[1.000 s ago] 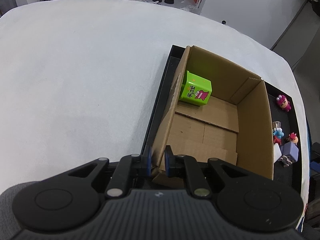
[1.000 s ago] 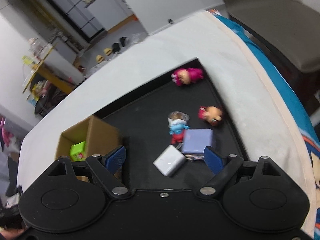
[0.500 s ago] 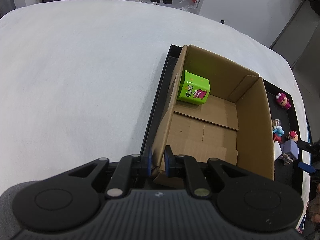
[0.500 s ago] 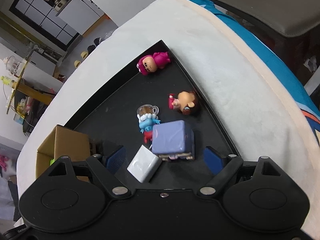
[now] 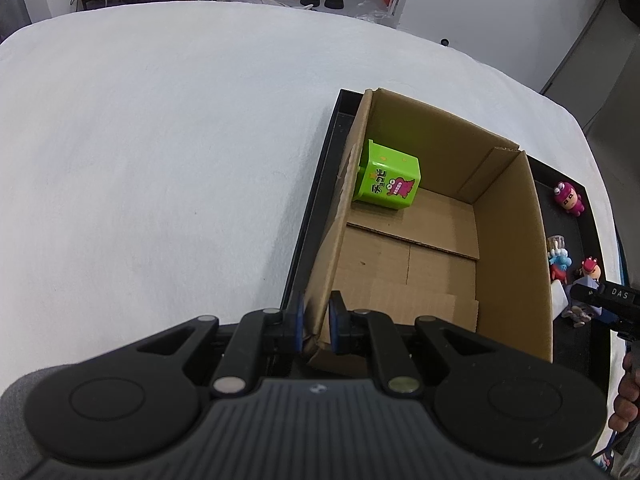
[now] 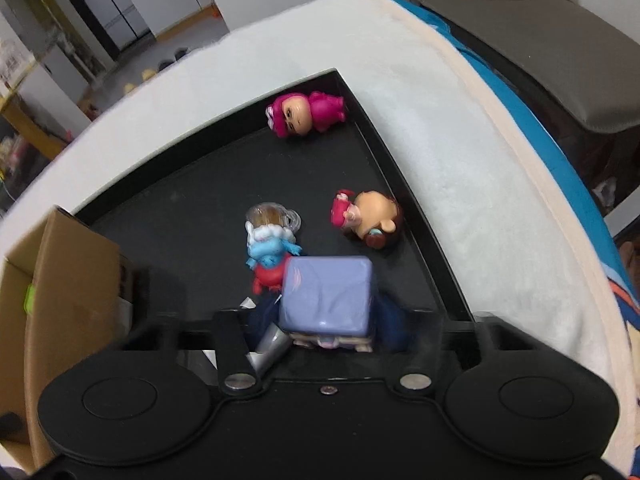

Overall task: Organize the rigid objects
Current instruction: 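Move the right gripper back to the lavender cube and grasp it, then lift the lavender cube with the right gripper and carry it over the box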

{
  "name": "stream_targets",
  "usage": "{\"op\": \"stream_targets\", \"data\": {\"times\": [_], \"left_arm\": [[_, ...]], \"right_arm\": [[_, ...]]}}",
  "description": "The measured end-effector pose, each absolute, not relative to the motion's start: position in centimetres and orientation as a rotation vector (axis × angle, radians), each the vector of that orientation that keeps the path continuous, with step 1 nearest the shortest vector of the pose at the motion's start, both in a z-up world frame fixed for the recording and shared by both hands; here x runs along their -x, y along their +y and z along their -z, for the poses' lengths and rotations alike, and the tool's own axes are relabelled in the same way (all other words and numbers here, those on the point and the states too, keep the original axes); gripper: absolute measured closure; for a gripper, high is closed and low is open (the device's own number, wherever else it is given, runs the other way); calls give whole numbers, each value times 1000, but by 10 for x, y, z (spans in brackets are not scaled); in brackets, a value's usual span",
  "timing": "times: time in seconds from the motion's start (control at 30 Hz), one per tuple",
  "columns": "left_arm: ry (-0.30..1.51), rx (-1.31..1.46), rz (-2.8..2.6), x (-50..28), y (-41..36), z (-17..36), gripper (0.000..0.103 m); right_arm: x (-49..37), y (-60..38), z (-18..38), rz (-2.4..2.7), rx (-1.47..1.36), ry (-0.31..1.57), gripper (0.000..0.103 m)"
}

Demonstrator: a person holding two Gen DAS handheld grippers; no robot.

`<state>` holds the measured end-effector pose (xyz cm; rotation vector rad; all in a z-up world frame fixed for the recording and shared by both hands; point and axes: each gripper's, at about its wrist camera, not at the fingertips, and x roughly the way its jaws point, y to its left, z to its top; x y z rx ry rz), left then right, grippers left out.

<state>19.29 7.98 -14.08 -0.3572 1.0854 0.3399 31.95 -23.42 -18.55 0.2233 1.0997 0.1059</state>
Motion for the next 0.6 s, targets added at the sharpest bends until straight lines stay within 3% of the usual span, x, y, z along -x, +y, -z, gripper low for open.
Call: {"op": "stream_targets", "data": {"times": [0.6], "left_arm": [[1058,374,-317,-185,82,139,92]], "right_arm": [[-300,-229,133,-158,-212,981,58]]}}
